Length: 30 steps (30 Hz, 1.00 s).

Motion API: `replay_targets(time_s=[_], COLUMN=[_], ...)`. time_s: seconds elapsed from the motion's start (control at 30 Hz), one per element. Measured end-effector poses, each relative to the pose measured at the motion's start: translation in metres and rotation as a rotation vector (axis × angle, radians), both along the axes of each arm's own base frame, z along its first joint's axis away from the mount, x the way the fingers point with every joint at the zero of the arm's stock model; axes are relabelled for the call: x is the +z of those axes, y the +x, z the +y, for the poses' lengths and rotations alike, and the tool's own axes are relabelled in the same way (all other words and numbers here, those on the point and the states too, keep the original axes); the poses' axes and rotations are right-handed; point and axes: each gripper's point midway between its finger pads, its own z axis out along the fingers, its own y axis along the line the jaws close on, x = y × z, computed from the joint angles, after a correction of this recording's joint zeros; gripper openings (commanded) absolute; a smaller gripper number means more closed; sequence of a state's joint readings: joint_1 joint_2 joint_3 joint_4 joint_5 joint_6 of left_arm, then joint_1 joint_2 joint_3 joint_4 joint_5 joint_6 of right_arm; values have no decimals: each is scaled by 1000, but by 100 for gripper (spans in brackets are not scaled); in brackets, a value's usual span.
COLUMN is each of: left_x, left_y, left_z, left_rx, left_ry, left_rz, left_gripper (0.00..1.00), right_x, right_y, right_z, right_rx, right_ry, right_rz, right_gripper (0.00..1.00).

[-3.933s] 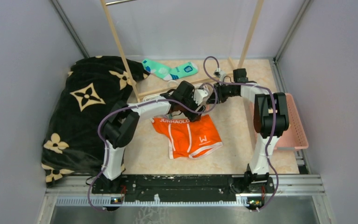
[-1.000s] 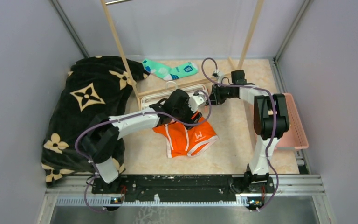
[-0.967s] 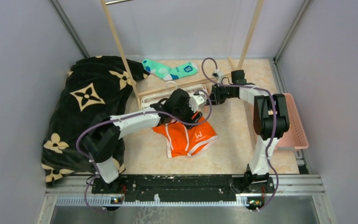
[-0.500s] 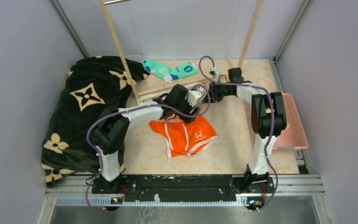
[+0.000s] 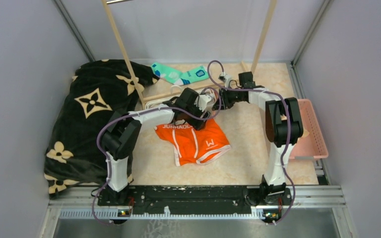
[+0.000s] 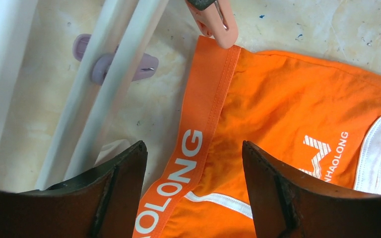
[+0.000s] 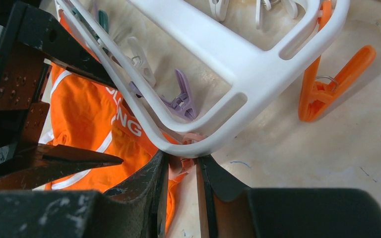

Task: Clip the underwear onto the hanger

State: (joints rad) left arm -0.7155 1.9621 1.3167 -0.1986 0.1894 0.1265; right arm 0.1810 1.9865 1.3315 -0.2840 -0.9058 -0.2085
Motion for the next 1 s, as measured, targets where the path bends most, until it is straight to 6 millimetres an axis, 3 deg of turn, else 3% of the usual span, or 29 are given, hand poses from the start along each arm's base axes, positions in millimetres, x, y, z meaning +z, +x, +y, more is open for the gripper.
replay_targets(time_s=[0.1,0.23,0.3,0.43,0.57,0.73,0.87,1.0], left_x=[-4,-13,-16,-18,-19,-18,-7,10], left_y=[-2,-5,-5,-4,-7,-9,-24,-36], left_z=[-2,-3,-4,-5,-3,-3,1,-6], left_rx=[-10,-19,-24,-28,-32,-26,-47,-88], left_ry=[3,16,23,33,47,90,169,232], left_rz=[25,59,68,81,92,41,-109,-308], left_gripper=[75,65,54,19,2,0,0,0], right_x=[0,0,0,0,-1,-2,-2,-2], right_y=[0,2,2,1,0,0,0,2], right_z=[0,0,0,0,0,0,0,0], right_rx=[-1,-2,-1,3,3,3,1,-3], right_ry=[-2,-6,-7,-10,-14,-18,-21,-21], right_rz=[-1,-2,-5,1,4,1,0,-5], right_gripper=[0,0,0,0,0,0,0,0])
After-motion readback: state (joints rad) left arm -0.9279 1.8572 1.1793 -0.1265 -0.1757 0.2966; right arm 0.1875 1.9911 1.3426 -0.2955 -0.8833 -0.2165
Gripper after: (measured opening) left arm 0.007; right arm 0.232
